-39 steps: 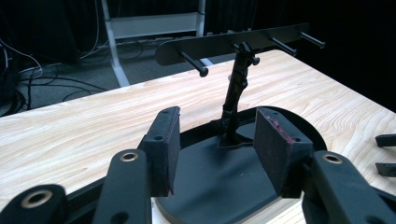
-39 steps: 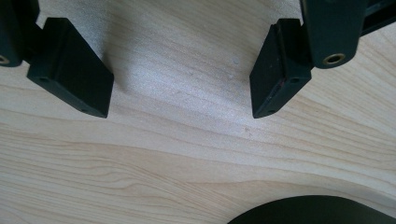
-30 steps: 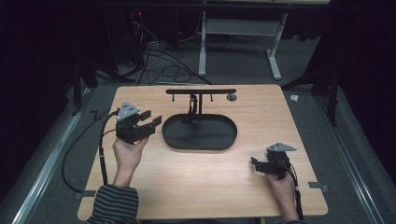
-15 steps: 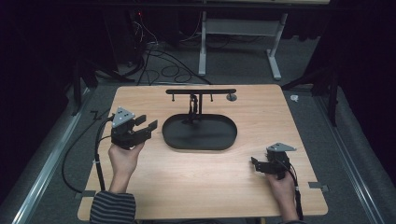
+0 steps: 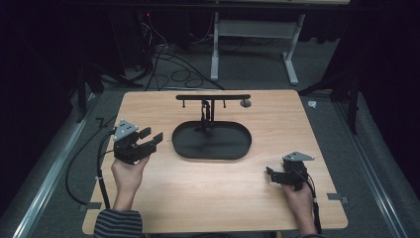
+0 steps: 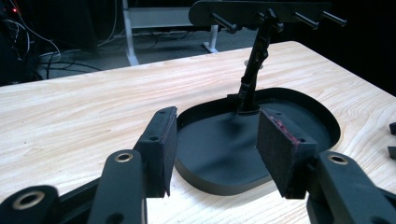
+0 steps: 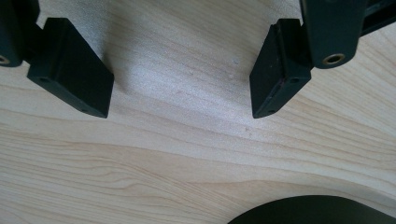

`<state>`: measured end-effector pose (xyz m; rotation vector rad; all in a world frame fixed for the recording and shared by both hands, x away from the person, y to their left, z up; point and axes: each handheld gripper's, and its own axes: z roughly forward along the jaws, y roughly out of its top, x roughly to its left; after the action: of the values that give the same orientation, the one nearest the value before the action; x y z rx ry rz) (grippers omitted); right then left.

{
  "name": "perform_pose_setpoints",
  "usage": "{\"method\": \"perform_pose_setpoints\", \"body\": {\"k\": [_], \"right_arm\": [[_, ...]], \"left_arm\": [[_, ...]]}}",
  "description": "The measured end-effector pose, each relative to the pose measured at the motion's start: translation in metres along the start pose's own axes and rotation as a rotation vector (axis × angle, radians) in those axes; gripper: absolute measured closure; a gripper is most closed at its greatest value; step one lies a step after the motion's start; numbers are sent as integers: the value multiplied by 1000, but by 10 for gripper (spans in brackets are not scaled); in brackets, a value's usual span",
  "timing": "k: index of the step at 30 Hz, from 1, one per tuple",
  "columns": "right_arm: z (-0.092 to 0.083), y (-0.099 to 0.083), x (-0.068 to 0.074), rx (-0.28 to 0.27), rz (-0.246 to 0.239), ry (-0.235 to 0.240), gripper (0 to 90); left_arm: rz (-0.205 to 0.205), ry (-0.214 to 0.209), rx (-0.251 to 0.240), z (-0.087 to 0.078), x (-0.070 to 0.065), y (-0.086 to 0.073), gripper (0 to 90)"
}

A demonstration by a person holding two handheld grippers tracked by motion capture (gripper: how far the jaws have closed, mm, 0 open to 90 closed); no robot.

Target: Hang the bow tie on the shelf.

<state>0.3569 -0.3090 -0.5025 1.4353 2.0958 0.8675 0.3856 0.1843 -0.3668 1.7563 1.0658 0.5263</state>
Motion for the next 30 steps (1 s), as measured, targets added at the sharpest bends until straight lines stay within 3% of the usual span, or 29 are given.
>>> {"method": "perform_pose_setpoints", "body": {"k": [30], "right_arm": [[0, 0, 0, 0, 0, -1, 229]], "left_arm": [[-28, 11, 41, -7, 2, -28, 480]]}}
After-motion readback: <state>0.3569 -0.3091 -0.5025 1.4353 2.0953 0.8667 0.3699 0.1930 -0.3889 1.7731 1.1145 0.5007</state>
